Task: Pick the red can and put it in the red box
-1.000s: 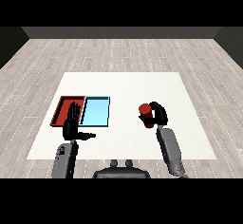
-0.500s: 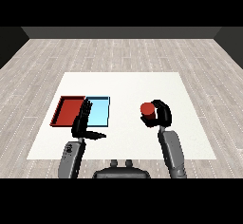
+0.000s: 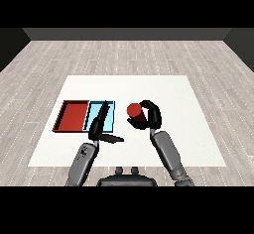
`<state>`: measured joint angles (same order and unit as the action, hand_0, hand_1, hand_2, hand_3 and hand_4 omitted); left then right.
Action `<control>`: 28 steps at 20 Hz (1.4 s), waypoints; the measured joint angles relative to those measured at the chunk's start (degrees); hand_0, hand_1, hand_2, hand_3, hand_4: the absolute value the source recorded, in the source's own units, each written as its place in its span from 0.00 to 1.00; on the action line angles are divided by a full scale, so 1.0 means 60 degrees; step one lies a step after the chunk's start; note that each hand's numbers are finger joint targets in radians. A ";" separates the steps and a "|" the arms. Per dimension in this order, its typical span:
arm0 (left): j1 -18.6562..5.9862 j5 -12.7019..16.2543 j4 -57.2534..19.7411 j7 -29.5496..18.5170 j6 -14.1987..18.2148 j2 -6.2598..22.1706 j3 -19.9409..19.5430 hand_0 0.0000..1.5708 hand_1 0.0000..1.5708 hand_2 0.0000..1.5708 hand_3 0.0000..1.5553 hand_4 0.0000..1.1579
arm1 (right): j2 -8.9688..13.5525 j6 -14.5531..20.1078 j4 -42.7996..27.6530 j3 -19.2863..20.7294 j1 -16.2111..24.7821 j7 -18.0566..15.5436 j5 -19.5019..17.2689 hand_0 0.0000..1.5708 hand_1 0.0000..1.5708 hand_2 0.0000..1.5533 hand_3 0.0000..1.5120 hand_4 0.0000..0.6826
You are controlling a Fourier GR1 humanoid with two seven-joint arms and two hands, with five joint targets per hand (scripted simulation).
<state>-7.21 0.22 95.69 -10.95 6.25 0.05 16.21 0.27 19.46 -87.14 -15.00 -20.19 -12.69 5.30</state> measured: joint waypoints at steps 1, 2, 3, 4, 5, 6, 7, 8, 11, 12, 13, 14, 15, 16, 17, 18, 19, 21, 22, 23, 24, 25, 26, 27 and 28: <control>0.0055 -0.0005 -0.0108 -0.0082 0.0030 -0.0001 0.0068 0.00 0.00 0.00 0.00 0.00 | -0.0009 0.0160 0.0137 -0.0102 -0.0131 -0.0153 0.0059 0.91 0.91 0.92 0.92 0.93; -0.0072 -0.0021 -0.0252 -0.0013 0.0128 -0.0002 0.0139 0.00 0.00 0.00 0.00 0.00 | -0.0016 0.0283 0.0197 -0.0279 -0.0127 -0.0279 0.0111 0.92 0.92 0.92 0.93 0.91; -0.0269 0.0036 -0.0461 0.0019 0.0136 -0.0003 0.0098 0.00 0.00 0.00 0.00 0.00 | -0.0022 0.0256 0.0082 -0.0317 -0.0067 -0.0282 0.0102 0.92 0.92 0.92 0.92 0.89; -0.0479 0.0101 -0.0729 0.0021 0.0151 -0.0003 0.0059 0.00 0.00 0.00 0.00 0.00 | -0.0026 0.0314 0.0115 -0.0327 -0.0122 -0.0348 0.0144 0.92 0.92 0.92 0.92 0.91; -0.0521 0.0174 -0.0955 -0.0116 0.0214 -0.0004 0.0140 0.00 0.00 0.00 0.00 0.00 | -0.0018 0.0264 -0.0045 -0.0303 -0.0108 -0.0263 0.0099 0.92 0.92 0.92 0.92 0.90; -0.0755 0.0278 -0.1274 -0.0155 0.0303 -0.0005 0.0174 0.00 0.00 0.00 0.00 0.00 | -0.0014 0.0236 -0.0191 -0.0259 -0.0173 -0.0084 0.0072 0.92 0.92 0.92 0.92 0.90; -0.0902 0.0335 -0.1476 -0.0148 0.0498 -0.0005 0.0308 0.00 0.00 0.00 0.00 0.00 | -0.0020 0.0237 -0.0219 -0.0321 -0.0106 -0.0186 0.0087 0.92 0.92 0.92 0.92 0.91; -0.0866 0.0288 -0.1399 -0.0020 0.0516 -0.0005 0.0359 0.00 0.00 0.00 0.00 0.00 | -0.0024 0.0316 -0.0292 -0.0425 -0.0099 -0.0188 0.0105 0.92 0.92 0.93 0.92 0.92; -0.0828 0.0341 -0.1650 -0.0104 0.0683 -0.0006 0.0599 0.00 0.00 0.00 0.00 0.00 | -0.0020 0.0370 -0.0281 -0.0519 -0.0236 -0.0165 0.0088 0.92 0.92 0.93 0.92 0.95; -0.0857 0.0412 -0.1731 -0.0102 0.0860 -0.0006 0.0777 0.00 0.00 0.00 0.00 0.00 | -0.0020 0.0254 -0.0235 -0.0422 -0.0335 -0.0163 0.0070 0.93 0.93 0.93 0.92 0.96; -0.0768 0.0424 -0.1844 -0.0204 0.0783 -0.0006 0.0781 0.00 0.00 0.00 0.00 0.00 | -0.0024 0.0306 -0.0299 -0.0563 -0.0226 -0.0251 0.0085 0.93 0.93 0.93 0.92 0.97; -0.0835 0.0515 -0.2094 -0.0324 0.0714 -0.0006 0.0717 0.00 0.00 0.00 0.00 0.00 | -0.0028 0.0264 -0.0129 -0.0572 -0.0261 -0.0412 0.0190 0.93 0.93 0.93 0.92 0.96; -0.0695 0.0527 -0.2050 -0.0342 0.0792 -0.0007 0.0870 0.00 0.00 0.00 0.00 0.00 | -0.0031 0.0276 -0.0068 -0.0605 -0.0301 -0.0490 0.0225 0.94 0.94 0.93 0.92 0.96; -0.0740 0.0623 -0.2182 -0.0409 0.0958 -0.0007 0.1007 0.00 0.00 0.00 0.00 0.00 | -0.0033 0.0388 -0.0142 -0.0721 -0.0368 -0.0413 0.0231 0.93 0.93 0.93 0.92 0.96; -0.0709 0.0634 -0.2117 -0.0324 0.0909 -0.0007 0.1013 0.00 0.00 0.00 0.00 0.00 | -0.0035 0.0285 -0.0262 -0.0711 -0.0222 -0.0391 0.0181 0.93 0.93 0.92 0.92 0.96; -0.0853 0.0736 -0.2404 -0.0459 0.0871 -0.0007 0.0941 0.00 0.00 0.00 0.00 0.00 | -0.0036 0.0194 -0.0285 -0.0632 -0.0247 -0.0356 0.0193 0.93 0.93 0.92 0.92 0.96; -0.0848 0.0774 -0.2466 -0.0500 0.0756 -0.0007 0.0860 0.00 0.00 0.00 0.00 0.00 | -0.0037 0.0253 -0.0297 -0.0800 -0.0137 -0.0483 0.0195 0.93 0.93 0.92 0.92 0.96; -0.0956 0.0983 -0.2642 -0.0585 0.1086 -0.0007 0.1191 0.00 0.00 0.00 0.00 0.00 | -0.0039 0.0296 -0.0292 -0.0890 -0.0100 -0.0511 0.0082 0.93 0.93 0.92 0.92 0.97; -0.1130 0.1127 -0.2849 -0.0615 0.1092 -0.0007 0.1191 0.00 0.00 0.00 0.00 0.00 | -0.0039 0.0429 -0.0254 -0.1011 -0.0133 -0.0549 0.0108 0.93 0.93 0.92 0.92 0.97; -0.1231 0.1235 -0.2879 -0.0576 0.1311 -0.0008 0.1396 0.00 0.00 0.00 0.00 0.00 | -0.0040 0.0358 -0.0226 -0.0896 -0.0202 -0.0519 0.0156 0.94 0.94 0.92 0.92 0.97; -0.1292 0.1329 -0.3012 -0.0660 0.1345 -0.0007 0.1432 0.00 0.00 0.00 0.00 0.00 | -0.0040 0.0319 -0.0094 -0.0874 -0.0262 -0.0660 0.0220 0.94 0.94 0.93 0.92 0.99; -0.1377 0.1432 -0.3159 -0.0737 0.1414 -0.0008 0.1520 0.00 0.00 0.00 0.00 0.00 | -0.0040 0.0420 -0.0072 -0.0980 -0.0341 -0.0652 0.0260 0.94 0.94 0.93 0.92 0.99; -0.1349 0.1427 -0.3043 -0.0617 0.1318 0.0000 0.1419 0.00 0.00 0.00 0.00 0.00 | -0.0041 0.0443 -0.0210 -0.1047 -0.0272 -0.0581 0.0213 0.93 0.93 0.93 0.92 0.98; -0.1430 0.1475 -0.2991 -0.0511 0.1447 -0.0001 0.1519 0.00 0.00 0.00 0.00 0.00 | -0.0041 0.0504 -0.0209 -0.1157 -0.0153 -0.0721 0.0282 0.93 0.93 0.93 0.92 0.98; -0.1525 0.1667 -0.3174 -0.0656 0.1581 -0.0002 0.1684 0.00 0.00 0.00 0.00 0.00 | -0.0041 0.0513 -0.0256 -0.1213 -0.0061 -0.0811 0.0325 0.92 0.92 0.92 0.92 0.97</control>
<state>-16.36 10.22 76.64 -14.89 15.74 0.03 26.31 0.03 22.54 -88.68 -22.27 -20.56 -17.55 7.24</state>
